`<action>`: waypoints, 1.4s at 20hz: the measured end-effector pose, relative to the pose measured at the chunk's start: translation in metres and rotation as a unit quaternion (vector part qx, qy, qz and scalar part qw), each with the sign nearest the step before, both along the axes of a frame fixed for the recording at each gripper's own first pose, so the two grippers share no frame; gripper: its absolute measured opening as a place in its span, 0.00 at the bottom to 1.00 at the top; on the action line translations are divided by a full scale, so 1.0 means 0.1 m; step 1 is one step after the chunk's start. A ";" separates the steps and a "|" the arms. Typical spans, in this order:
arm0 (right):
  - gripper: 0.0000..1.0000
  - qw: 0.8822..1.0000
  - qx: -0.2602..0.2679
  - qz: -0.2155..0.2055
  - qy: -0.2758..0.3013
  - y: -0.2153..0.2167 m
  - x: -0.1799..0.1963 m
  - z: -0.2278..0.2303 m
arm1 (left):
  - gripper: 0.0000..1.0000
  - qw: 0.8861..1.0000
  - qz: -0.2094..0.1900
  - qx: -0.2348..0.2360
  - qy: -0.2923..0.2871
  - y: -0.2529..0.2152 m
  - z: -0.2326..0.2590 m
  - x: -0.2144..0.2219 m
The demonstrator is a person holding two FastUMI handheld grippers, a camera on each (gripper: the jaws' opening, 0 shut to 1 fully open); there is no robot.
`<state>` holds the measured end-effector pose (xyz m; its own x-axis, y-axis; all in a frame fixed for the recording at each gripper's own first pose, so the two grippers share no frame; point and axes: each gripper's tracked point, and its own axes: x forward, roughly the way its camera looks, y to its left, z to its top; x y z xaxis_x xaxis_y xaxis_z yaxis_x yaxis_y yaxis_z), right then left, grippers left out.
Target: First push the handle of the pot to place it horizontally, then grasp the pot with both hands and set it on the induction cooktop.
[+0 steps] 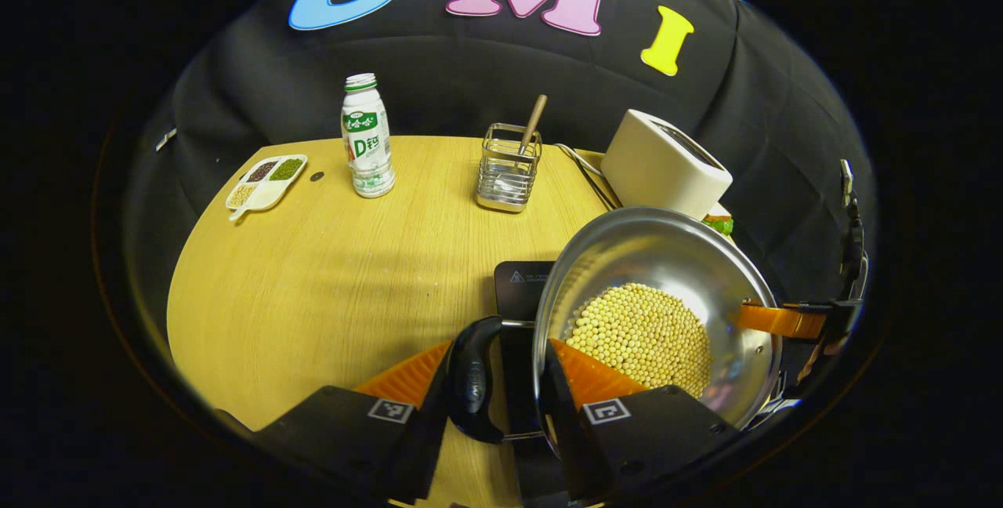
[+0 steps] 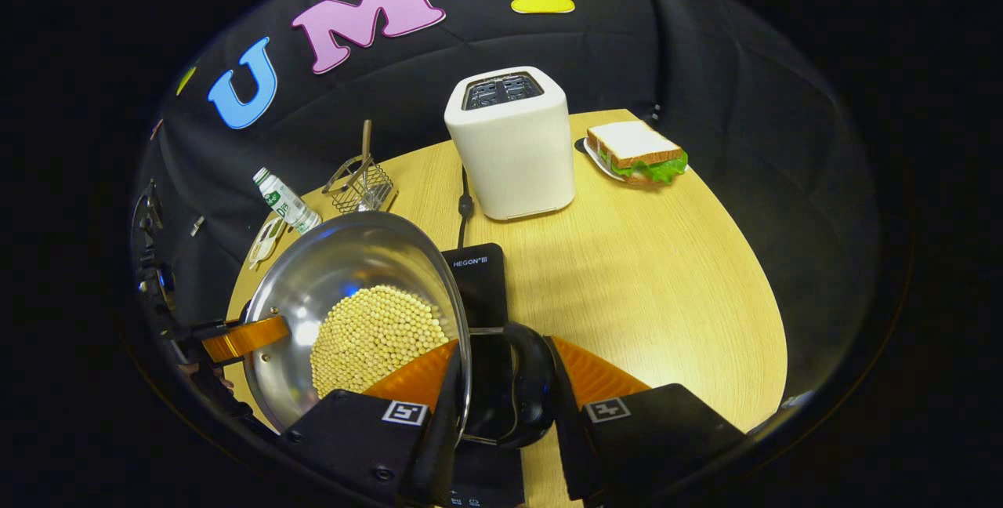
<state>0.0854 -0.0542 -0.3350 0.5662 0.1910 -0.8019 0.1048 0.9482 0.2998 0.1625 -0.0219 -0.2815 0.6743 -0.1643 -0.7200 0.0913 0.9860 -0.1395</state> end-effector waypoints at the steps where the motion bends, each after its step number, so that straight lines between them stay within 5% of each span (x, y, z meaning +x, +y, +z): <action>1: 0.59 1.000 -0.002 -0.001 -0.004 0.01 0.02 0.02 | 0.77 1.000 -0.006 0.013 -0.011 0.01 0.03 0.02; 2: 0.56 1.000 -0.001 -0.002 -0.015 0.01 0.05 0.06 | 0.79 1.000 -0.013 0.020 -0.020 0.00 0.08 0.04; 3: 0.71 1.000 -0.009 -0.003 -0.023 0.01 0.07 0.09 | 0.92 0.999 -0.019 0.026 -0.028 -0.02 0.13 0.04; 4: 0.84 0.999 -0.019 -0.002 -0.028 -0.01 0.09 0.10 | 0.95 0.999 -0.023 0.029 -0.030 -0.04 0.15 0.04; 7: 0.97 0.999 -0.038 -0.002 -0.038 -0.02 0.08 0.17 | 0.96 0.999 -0.022 0.032 -0.031 -0.07 0.20 0.03; 18: 0.99 0.989 -0.060 -0.031 -0.134 -0.13 0.11 1.08 | 0.96 0.992 -0.002 0.009 -0.123 -0.09 0.99 -0.14; 28: 0.98 0.955 -0.057 -0.058 -0.286 -0.16 -0.08 2.49 | 0.95 0.963 0.030 -0.012 -0.268 -0.01 2.23 -0.53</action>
<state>0.0773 -0.0698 -0.0860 0.9295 0.0307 -0.3675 0.0606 0.9702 0.2345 0.1091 -0.0231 -0.0581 0.9567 -0.1256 -0.2625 0.0993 0.9888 -0.1111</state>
